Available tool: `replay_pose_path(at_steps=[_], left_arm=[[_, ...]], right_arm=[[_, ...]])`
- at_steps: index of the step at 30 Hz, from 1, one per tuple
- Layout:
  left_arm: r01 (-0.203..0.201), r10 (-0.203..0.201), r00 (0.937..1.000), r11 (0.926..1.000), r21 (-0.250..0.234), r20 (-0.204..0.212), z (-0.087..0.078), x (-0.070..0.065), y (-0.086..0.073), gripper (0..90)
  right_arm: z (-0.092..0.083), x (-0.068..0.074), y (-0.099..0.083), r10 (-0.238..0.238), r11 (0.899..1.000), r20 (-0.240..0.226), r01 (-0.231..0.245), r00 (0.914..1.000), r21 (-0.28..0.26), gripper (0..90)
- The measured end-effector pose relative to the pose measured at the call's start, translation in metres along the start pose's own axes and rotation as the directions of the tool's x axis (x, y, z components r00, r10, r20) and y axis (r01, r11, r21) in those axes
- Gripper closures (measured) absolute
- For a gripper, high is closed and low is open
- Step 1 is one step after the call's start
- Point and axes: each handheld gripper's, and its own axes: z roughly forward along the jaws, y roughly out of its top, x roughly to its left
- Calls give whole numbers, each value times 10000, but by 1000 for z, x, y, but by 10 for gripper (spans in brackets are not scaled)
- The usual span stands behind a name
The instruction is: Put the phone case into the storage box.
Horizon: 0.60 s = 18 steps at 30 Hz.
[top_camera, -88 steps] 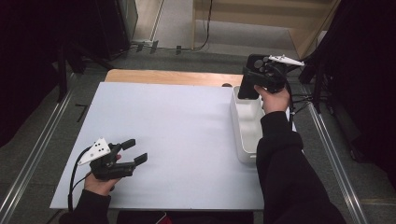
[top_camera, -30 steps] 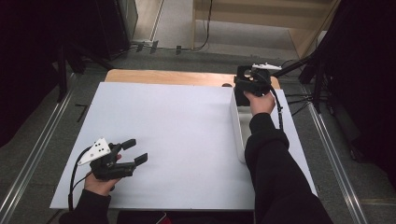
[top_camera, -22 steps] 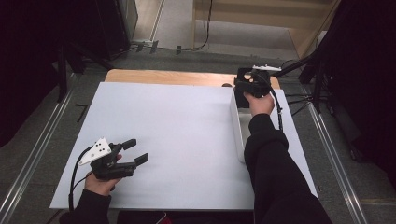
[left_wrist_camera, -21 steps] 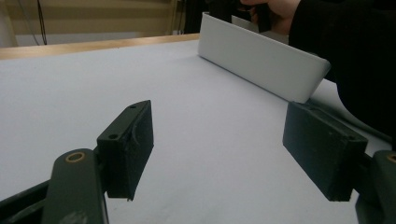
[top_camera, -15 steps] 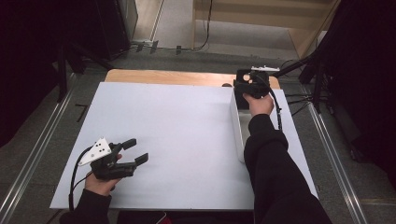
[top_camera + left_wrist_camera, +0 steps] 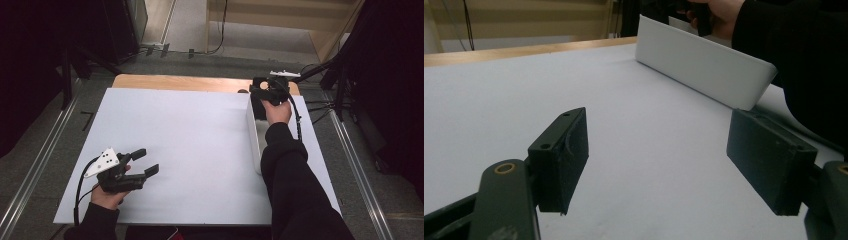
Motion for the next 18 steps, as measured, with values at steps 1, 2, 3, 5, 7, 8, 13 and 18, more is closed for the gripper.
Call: replay_pose_path(at_steps=[1,2,3,5,7,8,13,18], left_arm=[[2,-2,10000,10000,-1,5,0,0,0,244],[-4,4,10000,10000,-1,9,0,0,0,244],[-4,4,10000,10000,-4,1,0,0,0,244],[4,-4,10000,10000,-6,27,1,0,0,244],[-17,17,10000,10000,35,55,1,0,0,244],[-18,18,10000,10000,58,46,1,0,0,244],[18,-18,10000,10000,16,89,3,0,0,244],[30,-32,9999,9999,155,119,3,1,1,244]], right_arm=[[-1,0,0,10,10000,-35,-10,10000,-40,0],[-2,0,1,59,9999,-123,-60,9999,-127,1],[-3,0,2,68,9998,-221,-72,9997,-202,1],[-5,-1,3,-64,9992,-235,54,9997,-393,0],[-7,-1,5,-53,9991,-246,43,9997,-430,1],[-9,-2,6,-85,9988,-271,72,9996,-481,0],[-13,-3,9,-166,9986,-199,155,9997,-511,1],[-17,-4,12,-236,9993,-197,230,9995,-307,1]])
